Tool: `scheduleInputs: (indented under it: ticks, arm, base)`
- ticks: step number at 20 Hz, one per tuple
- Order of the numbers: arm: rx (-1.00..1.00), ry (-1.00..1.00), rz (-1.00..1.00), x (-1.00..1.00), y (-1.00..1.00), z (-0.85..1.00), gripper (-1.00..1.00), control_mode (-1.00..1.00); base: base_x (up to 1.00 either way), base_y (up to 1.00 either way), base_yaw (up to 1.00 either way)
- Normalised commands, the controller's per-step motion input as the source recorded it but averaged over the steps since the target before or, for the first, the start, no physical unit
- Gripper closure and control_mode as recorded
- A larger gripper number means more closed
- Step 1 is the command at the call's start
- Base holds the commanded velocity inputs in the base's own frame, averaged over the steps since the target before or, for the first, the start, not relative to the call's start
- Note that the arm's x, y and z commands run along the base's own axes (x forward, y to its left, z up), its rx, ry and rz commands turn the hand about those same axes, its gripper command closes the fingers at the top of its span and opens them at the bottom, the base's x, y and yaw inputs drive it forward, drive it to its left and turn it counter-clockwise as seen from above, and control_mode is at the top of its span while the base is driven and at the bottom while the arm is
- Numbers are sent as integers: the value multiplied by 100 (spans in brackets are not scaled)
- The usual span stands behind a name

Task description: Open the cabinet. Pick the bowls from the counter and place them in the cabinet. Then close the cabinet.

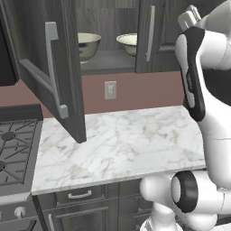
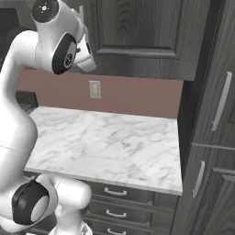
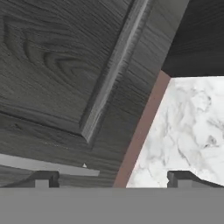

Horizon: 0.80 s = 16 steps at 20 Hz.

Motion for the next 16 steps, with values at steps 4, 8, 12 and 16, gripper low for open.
scheduleInputs:
  ticks: [4, 8, 12, 16]
  arm:
    - [2, -21, 0, -100, 18, -19, -100, -100]
    - [0, -24, 0, -100, 16, 3, -100, -100]
    - [0, -11, 0, -100, 20, 11, -100, -100]
    - [3, 0, -2, -100, 21, 11, -100, -100]
  base:
    - [0, 0, 0]
    - [0, 0, 0]
    - [0, 0, 0]
    - [0, 0, 0]
